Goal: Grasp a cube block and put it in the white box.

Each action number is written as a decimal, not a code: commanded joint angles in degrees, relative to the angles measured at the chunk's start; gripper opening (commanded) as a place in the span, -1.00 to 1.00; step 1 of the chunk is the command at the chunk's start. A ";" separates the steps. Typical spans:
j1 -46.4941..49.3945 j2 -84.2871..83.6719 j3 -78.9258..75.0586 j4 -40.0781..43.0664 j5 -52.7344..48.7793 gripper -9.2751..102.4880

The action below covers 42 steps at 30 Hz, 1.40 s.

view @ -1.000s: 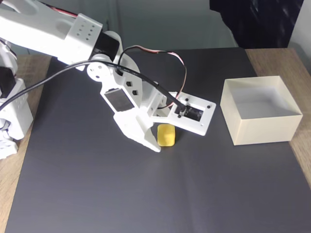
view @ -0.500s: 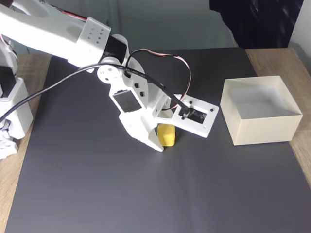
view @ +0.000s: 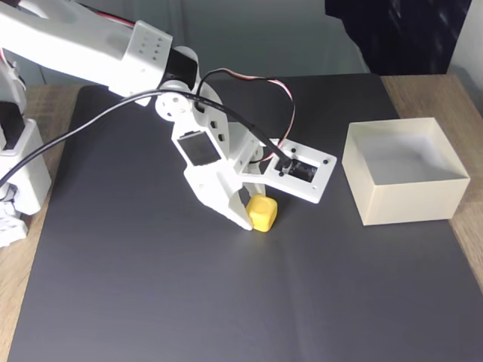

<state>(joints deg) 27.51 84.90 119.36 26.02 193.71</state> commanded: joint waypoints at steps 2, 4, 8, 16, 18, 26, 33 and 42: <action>-0.53 1.49 -2.55 0.79 -0.09 -0.83; -0.44 1.76 -2.55 0.97 -0.18 -0.84; -0.70 2.46 -2.55 1.05 -0.26 -0.84; -2.99 5.36 -4.57 0.97 -1.41 -0.84; -3.69 6.15 -5.36 0.97 -2.20 -0.84; -6.50 12.48 -6.24 -1.67 -3.60 -0.84; -8.79 17.93 -9.84 -4.04 -4.31 -0.84; -10.20 7.47 -27.95 -8.70 -5.01 -0.84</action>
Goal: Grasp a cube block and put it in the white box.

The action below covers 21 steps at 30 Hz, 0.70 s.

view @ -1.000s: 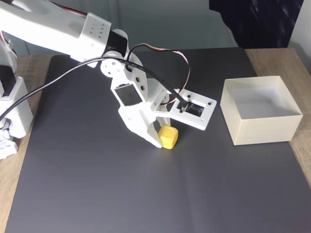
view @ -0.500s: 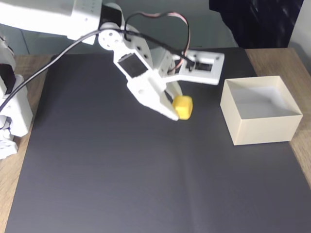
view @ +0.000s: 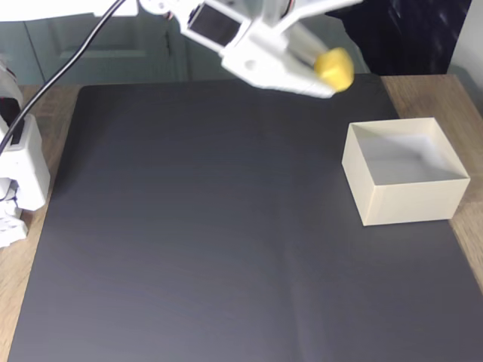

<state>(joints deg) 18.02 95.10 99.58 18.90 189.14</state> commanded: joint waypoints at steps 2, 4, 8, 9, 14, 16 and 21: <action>-0.97 -7.12 -13.71 -1.76 -0.79 -0.84; -1.05 -11.51 -18.81 -1.76 -1.14 -0.84; -0.97 -19.34 -26.81 -1.76 -1.85 -0.84; -0.88 -21.18 -28.48 -1.76 -1.85 -0.84; -0.44 -29.62 -35.86 -1.41 -1.76 -0.83; -0.26 -31.99 -37.35 -1.41 -1.67 -0.83; 0.35 -36.12 -38.94 -1.76 -1.32 -0.82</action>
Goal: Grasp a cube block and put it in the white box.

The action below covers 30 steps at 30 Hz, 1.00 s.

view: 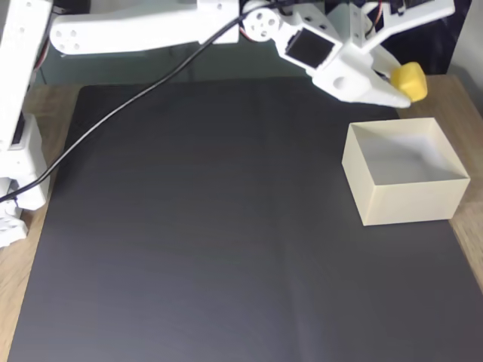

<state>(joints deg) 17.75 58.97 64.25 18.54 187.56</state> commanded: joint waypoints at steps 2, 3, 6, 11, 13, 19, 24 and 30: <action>0.88 -1.49 -4.92 -1.41 0.18 -0.83; 1.05 -2.29 -5.80 -1.41 0.26 -0.83; 1.76 -4.75 -8.96 -0.79 0.26 -0.83; 2.46 -6.06 -9.84 -0.18 0.44 -0.83; 2.55 -6.42 -9.84 -0.18 0.44 -0.82; 2.55 -6.59 -9.84 0.26 0.00 -0.74; 2.90 -6.06 -9.84 0.97 -0.97 -0.44; 3.43 -5.45 -9.84 1.93 -1.05 -0.37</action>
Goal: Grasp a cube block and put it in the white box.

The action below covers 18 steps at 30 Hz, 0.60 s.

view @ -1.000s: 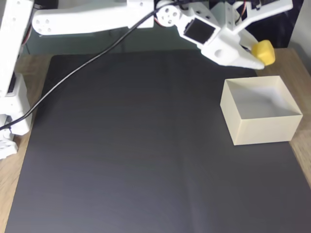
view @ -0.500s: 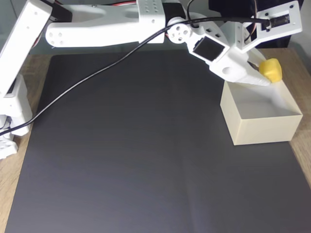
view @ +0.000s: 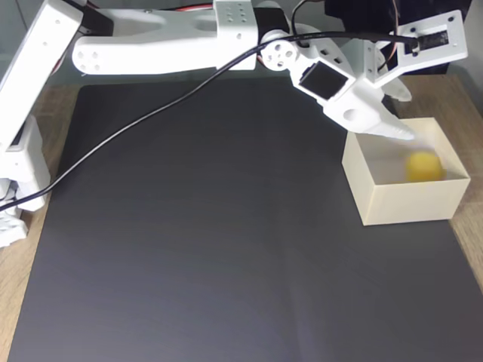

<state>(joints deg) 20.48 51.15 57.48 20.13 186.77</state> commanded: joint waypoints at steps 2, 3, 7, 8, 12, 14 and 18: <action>0.79 2.64 -3.08 0.88 -0.26 -0.37; 0.88 2.90 -3.08 1.23 -0.18 -0.37; 0.79 4.39 -2.37 2.90 -0.09 -0.45; 0.70 4.92 -2.29 4.04 -0.18 -0.49; 0.00 8.00 -1.93 8.61 0.26 -0.68; -0.53 9.76 -1.76 10.37 0.53 -0.74; -1.58 15.56 1.67 13.54 0.53 -0.81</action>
<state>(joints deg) 19.86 59.06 57.83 32.70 187.03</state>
